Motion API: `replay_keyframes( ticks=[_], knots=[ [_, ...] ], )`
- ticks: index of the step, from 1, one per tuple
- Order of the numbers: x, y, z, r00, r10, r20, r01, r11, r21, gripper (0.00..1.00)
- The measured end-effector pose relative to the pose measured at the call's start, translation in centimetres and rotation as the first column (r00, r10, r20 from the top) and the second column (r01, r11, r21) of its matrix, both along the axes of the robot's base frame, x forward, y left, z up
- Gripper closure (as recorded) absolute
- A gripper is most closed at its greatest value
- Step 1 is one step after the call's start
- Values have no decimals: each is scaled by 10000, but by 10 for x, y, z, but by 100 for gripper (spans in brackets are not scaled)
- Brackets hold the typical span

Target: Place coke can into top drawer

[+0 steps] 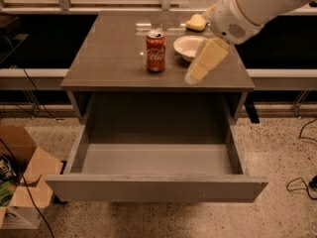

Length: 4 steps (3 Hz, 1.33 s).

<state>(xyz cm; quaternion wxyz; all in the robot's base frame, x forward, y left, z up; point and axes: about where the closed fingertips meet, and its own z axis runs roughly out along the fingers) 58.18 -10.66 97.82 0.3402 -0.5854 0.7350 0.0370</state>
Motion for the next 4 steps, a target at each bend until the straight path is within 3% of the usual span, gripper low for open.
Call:
replay_keyframes(
  ticks=[2, 3, 4],
  knots=[
    [76, 58, -23, 9987, 468, -211, -447, 9952, 874, 0],
    [76, 58, -23, 9987, 468, -211, -447, 9952, 874, 0],
    [89, 59, -39, 9996, -3, -289, 41, 9914, 1312, 0]
  ],
)
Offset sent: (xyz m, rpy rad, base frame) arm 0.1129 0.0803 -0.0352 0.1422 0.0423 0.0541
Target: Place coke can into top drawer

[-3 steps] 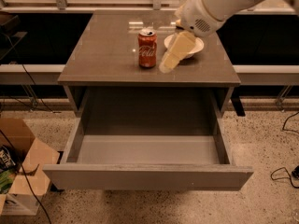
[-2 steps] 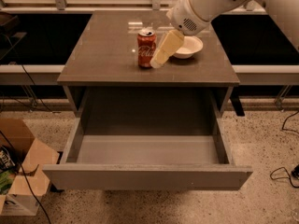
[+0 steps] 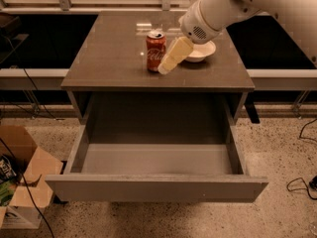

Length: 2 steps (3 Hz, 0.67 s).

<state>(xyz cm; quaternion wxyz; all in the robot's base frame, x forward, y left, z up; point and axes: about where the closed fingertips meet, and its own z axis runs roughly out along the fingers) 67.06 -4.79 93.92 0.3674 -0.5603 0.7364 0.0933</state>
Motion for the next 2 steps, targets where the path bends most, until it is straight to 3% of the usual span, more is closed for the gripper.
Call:
replay_keyframes(
  ticks=[1, 2],
  knots=[
    [40, 10, -25, 9975, -707, 52, 697, 9920, 1054, 0],
    [65, 15, -37, 9950, -1000, 45, 980, 9824, 1589, 0]
  ],
)
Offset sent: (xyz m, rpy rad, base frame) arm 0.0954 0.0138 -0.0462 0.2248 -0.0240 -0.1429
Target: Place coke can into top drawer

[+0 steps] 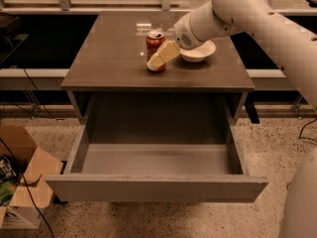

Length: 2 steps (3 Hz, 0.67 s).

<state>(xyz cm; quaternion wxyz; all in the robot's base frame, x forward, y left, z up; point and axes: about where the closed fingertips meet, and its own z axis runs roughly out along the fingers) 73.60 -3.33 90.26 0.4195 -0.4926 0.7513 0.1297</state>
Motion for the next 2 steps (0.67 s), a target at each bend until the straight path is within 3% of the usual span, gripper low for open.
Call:
replay_keyframes(
  ticks=[1, 2],
  knots=[
    [20, 19, -10, 9996, 261, -137, -257, 9993, 267, 0],
    [26, 46, -23, 9954, 816, -494, -805, 9965, 244, 18]
  ],
)
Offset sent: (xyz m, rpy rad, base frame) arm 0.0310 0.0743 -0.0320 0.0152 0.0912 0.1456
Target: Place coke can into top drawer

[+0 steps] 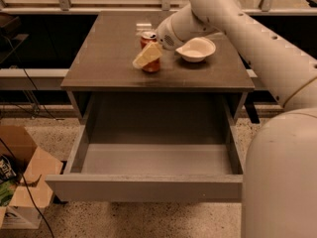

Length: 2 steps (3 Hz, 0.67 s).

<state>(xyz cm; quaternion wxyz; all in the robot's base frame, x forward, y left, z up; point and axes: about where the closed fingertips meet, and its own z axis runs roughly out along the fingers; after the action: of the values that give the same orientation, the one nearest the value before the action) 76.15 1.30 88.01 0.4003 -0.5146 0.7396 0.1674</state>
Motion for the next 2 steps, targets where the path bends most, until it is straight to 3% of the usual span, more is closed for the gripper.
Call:
replay_keyframes(
  ticks=[1, 2],
  knots=[
    [-4, 13, 0, 9996, 251, -95, -251, 9997, -12, 41],
    [-16, 19, 13, 9992, 373, 117, -374, 9993, 68, 65]
  ],
)
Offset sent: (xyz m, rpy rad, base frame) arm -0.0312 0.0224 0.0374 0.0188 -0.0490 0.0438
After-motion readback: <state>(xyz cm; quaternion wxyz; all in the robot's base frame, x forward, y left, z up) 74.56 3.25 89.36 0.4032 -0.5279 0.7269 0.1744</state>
